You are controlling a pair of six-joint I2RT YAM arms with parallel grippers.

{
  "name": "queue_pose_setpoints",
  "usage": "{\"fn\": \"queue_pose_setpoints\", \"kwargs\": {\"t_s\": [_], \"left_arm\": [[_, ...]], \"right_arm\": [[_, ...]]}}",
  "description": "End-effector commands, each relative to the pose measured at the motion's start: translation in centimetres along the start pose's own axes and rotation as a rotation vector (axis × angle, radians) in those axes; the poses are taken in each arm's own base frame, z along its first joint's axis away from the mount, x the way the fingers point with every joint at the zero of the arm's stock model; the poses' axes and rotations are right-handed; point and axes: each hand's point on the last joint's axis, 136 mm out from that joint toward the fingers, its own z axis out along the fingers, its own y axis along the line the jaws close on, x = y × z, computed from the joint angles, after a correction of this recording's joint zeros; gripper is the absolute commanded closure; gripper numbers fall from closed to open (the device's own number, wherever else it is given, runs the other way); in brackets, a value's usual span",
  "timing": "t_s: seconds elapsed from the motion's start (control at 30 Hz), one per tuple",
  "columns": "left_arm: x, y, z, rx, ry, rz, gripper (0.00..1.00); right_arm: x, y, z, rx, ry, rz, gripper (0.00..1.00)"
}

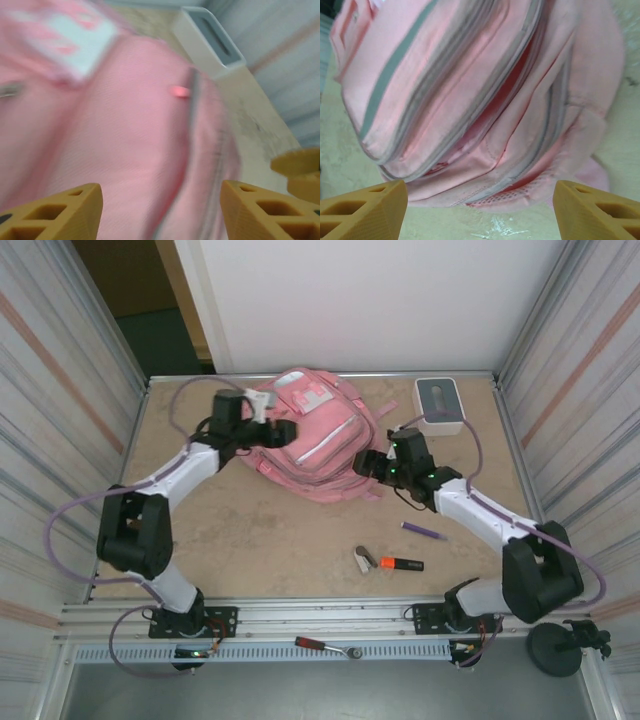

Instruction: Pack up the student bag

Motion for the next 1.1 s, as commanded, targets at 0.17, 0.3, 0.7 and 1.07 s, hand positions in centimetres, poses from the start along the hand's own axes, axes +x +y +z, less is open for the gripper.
{"fn": "queue_pose_setpoints", "kwargs": {"t_s": [0.17,0.3,0.7,1.07], "left_arm": [[-2.2,7.0,0.9,-0.056,-0.016,-0.211,0.36],[-0.8,7.6,3.3,-0.039,0.051,-0.215,0.36],[9.5,3.5,4.7,-0.023,0.199,-0.18,0.41],[10.9,-6.9,2.1,0.068,0.241,0.332,0.43]], "right_arm": [[0.1,0.8,5.3,-0.004,0.04,0.035,0.3],[0.5,-1.2,6.2,0.089,0.053,0.01,0.39],[-3.0,-8.6,6.2,0.283,0.041,0.005,0.64],[-10.5,-7.5,7.6,0.252,0.097,-0.051,0.61]]}}
